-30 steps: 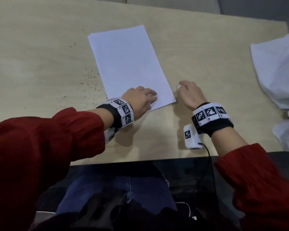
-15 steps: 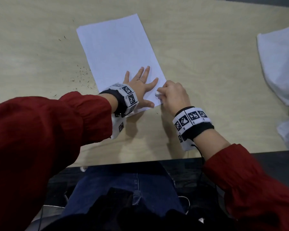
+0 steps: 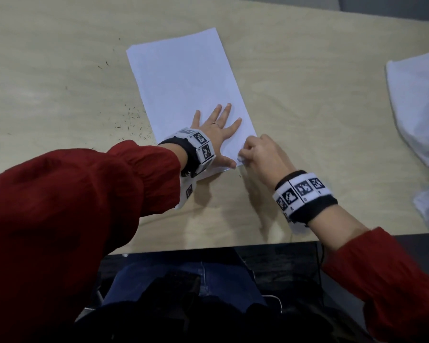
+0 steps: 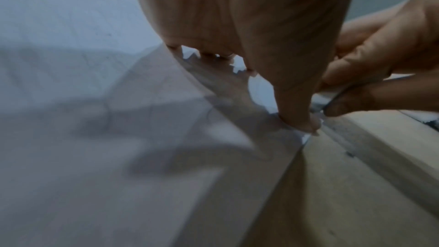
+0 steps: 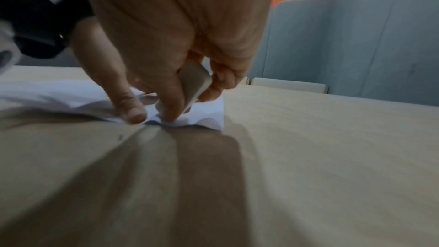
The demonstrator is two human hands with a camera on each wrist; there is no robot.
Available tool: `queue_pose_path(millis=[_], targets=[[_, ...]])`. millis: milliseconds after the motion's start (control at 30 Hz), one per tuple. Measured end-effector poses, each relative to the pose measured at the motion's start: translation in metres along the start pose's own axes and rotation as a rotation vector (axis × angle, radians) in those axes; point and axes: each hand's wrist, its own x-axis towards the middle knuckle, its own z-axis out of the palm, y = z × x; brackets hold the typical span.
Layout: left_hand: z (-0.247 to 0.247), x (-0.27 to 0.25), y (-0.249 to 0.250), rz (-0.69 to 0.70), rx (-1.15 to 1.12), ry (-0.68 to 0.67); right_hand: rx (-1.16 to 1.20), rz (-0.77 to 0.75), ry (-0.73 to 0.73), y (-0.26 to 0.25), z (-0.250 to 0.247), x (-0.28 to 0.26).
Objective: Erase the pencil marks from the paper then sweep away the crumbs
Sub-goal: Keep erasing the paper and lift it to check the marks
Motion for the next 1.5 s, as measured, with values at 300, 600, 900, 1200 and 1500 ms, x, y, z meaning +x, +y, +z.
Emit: queue_pose_path(millis=[300,600,900,1200,1500], targets=[[-0.002,0.002,-0.001,-0.010,0.009,-0.018,-0.007,-0.116,0.010,0.008,-0.004,-0.021],[-0.001,0.002,0.000,-0.004,-0.002,-0.007,0.020,-0.079,0.001,0.010,-0.005,-0.012],[0.000,0.003,-0.001,-0.007,0.005,0.002,-0.044,-0.061,-0.019,0.010,-0.006,-0.021],[0.001,0.004,-0.001,-0.011,0.010,0.009,-0.109,-0.027,0.125,0.001,-0.004,-0.004],[0.004,0.005,-0.003,0.002,-0.027,0.023,-0.072,0.003,0.072,0.000,-0.003,-0.003]])
